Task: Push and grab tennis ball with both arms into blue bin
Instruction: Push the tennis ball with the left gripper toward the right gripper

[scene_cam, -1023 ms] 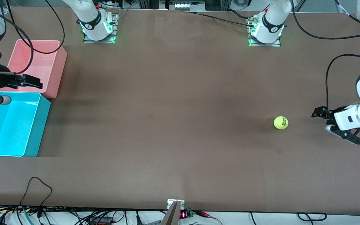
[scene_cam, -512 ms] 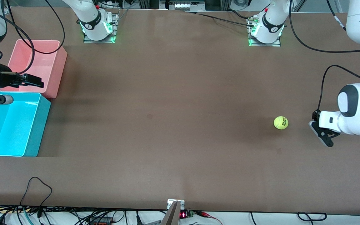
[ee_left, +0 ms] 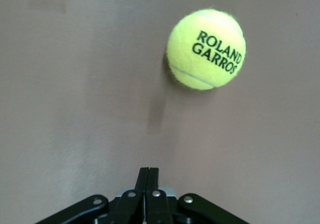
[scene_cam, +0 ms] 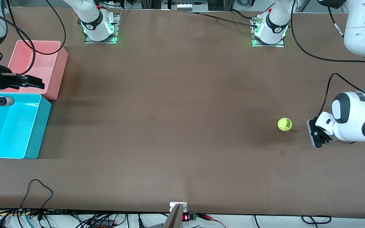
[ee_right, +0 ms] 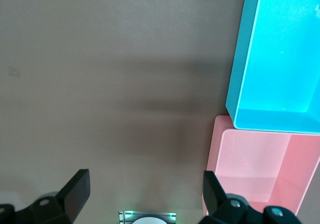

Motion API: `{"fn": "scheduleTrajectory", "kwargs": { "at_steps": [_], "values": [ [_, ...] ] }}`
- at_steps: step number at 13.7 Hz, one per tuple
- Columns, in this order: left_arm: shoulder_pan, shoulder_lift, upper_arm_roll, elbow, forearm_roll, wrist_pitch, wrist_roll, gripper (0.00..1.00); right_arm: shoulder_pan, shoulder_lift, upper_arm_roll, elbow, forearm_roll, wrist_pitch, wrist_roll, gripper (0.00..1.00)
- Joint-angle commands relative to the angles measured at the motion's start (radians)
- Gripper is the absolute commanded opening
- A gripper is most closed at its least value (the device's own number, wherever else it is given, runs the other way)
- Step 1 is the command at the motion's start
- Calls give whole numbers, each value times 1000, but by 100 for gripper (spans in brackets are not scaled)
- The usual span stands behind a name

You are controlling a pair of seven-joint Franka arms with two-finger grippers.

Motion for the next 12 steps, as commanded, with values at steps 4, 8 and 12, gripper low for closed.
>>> {"fn": "scheduleTrajectory", "kwargs": {
  "at_steps": [4, 8, 12],
  "values": [
    [17, -17, 0, -91, 15, 134, 171, 0, 5, -6, 4, -44, 10, 2, -20, 100],
    [53, -107, -3, -261, 13, 310, 167, 0, 10, -22, 4, -206, 10, 189, -86, 100],
    [54, -115, -5, -275, 13, 316, 170, 0, 3, -70, 3, -479, 12, 502, -144, 100]
  ]
}}
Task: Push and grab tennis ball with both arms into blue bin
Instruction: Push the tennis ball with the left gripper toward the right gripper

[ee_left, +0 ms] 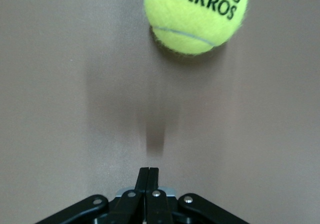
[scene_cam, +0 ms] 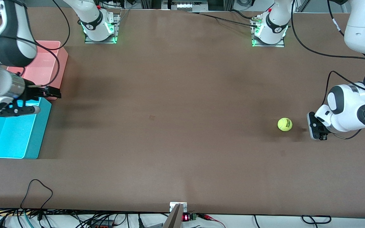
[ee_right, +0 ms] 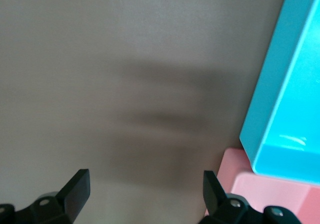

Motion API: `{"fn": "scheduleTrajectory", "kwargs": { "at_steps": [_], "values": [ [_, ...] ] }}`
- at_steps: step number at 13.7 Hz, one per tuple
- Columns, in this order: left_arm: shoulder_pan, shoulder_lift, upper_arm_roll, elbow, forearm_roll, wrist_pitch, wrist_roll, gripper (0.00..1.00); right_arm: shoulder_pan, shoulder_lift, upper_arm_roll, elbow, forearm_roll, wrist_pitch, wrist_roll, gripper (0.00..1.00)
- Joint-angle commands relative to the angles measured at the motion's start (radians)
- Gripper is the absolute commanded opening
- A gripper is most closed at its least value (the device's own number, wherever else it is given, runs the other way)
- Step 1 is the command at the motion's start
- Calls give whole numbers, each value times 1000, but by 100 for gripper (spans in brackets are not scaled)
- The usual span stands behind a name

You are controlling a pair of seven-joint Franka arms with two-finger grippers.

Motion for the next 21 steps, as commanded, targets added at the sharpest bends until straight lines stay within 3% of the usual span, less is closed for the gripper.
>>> {"fn": "scheduleTrajectory", "kwargs": {
  "at_steps": [1, 4, 9, 12, 15, 17, 19, 21],
  "values": [
    [10, -43, -8, -51, 13, 16, 19, 0, -9, -63, 0, -209, 12, 205, -34, 100],
    [5, -41, -19, -59, 9, 16, 9, 0, -15, -33, 0, -294, 10, 341, -43, 100],
    [-62, -15, -260, -57, 11, 50, -236, 0, -18, 17, -1, -286, 3, 358, -47, 100],
    [-99, -26, -277, 34, 8, -74, -265, 0, -16, 30, 0, -271, 1, 360, -52, 100],
    [-17, -24, -268, 127, 9, -203, -243, 0, -9, 32, 2, -269, 1, 344, -51, 100],
    [37, -21, -266, 144, 11, -213, -248, 0, -7, 46, 3, -275, 3, 314, -49, 100],
    [57, -23, -254, 159, 11, -223, -257, 0, 8, 47, 3, -280, 6, 304, -38, 100],
    [59, -21, -236, 232, 11, -309, -280, 0, 31, 49, 5, -291, 10, 268, -26, 100]
  ]
}}
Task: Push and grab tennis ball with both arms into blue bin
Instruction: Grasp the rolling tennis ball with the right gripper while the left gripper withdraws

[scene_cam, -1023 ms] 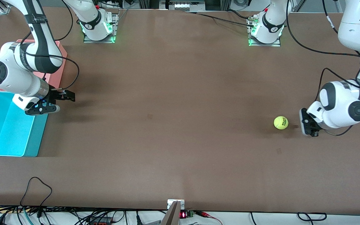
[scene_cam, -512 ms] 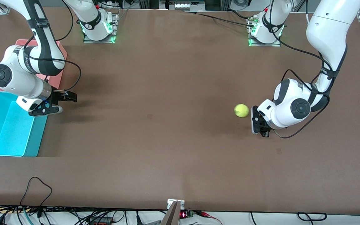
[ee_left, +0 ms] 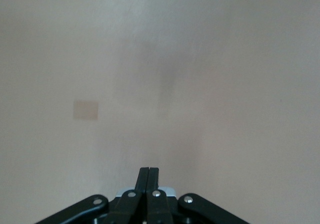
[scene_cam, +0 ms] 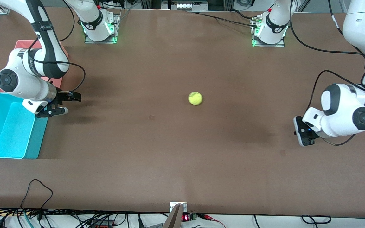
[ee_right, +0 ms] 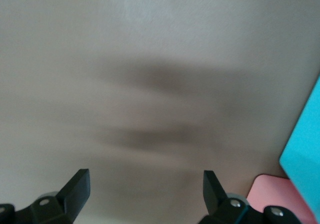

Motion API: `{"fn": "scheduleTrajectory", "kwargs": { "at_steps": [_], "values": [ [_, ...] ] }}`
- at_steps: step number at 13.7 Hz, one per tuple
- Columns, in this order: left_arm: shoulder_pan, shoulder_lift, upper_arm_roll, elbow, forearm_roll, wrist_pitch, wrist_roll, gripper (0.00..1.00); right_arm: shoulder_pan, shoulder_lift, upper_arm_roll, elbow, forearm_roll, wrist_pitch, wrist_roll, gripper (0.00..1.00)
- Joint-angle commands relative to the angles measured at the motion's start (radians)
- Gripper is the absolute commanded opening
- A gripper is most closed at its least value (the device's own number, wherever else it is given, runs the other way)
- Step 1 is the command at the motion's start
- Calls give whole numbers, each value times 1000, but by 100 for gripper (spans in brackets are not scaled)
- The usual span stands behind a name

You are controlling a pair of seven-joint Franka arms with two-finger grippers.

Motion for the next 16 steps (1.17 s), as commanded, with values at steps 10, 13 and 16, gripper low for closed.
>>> {"fn": "scheduleTrajectory", "kwargs": {
  "at_steps": [10, 13, 16],
  "values": [
    [-27, -20, -6, 254, 3, -304, -260, 100, 88, 42, 32, -142, 20, -84, 7, 100],
    [-27, -34, -8, 254, 2, -312, -266, 100, 88, 45, 87, -179, 21, -90, 34, 100],
    [-25, -34, -6, 252, 0, -312, -265, 100, 88, 50, 170, -216, 21, -88, 126, 100]
  ]
}}
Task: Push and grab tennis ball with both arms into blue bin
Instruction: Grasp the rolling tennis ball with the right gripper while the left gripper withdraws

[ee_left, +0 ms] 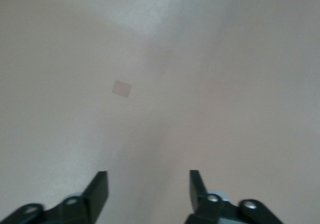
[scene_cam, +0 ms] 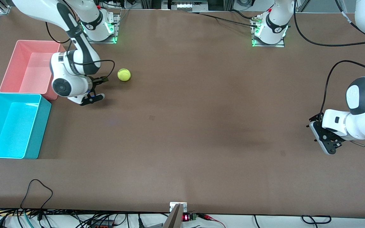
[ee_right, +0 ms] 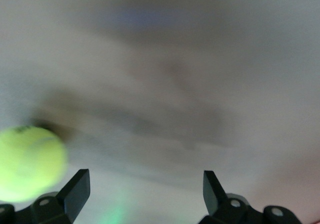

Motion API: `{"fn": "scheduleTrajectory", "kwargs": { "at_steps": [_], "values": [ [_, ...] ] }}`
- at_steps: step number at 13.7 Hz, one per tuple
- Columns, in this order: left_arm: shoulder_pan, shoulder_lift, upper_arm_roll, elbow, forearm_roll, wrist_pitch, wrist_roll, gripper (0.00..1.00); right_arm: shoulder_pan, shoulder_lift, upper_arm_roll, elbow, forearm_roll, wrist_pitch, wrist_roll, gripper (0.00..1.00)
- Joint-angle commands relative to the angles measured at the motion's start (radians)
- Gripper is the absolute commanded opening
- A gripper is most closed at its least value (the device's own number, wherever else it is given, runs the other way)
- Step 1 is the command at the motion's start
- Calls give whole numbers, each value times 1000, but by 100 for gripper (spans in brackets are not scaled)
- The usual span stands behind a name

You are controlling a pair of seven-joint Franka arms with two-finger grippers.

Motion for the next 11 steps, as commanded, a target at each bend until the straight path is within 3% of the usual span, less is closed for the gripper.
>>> {"fn": "scheduleTrajectory", "kwargs": {
  "at_steps": [1, 7, 11],
  "values": [
    [2, -13, -3, 3, 0, -25, -10, 100, -1, -14, 69, -34, 10, -4, 88, 100],
    [4, -15, -1, 6, 3, -38, -11, 100, -17, -12, 75, -44, 10, -11, 99, 100],
    [2, -15, -1, 21, 2, -40, -17, 100, -102, -54, 75, -72, 10, -122, 96, 100]
  ]
}}
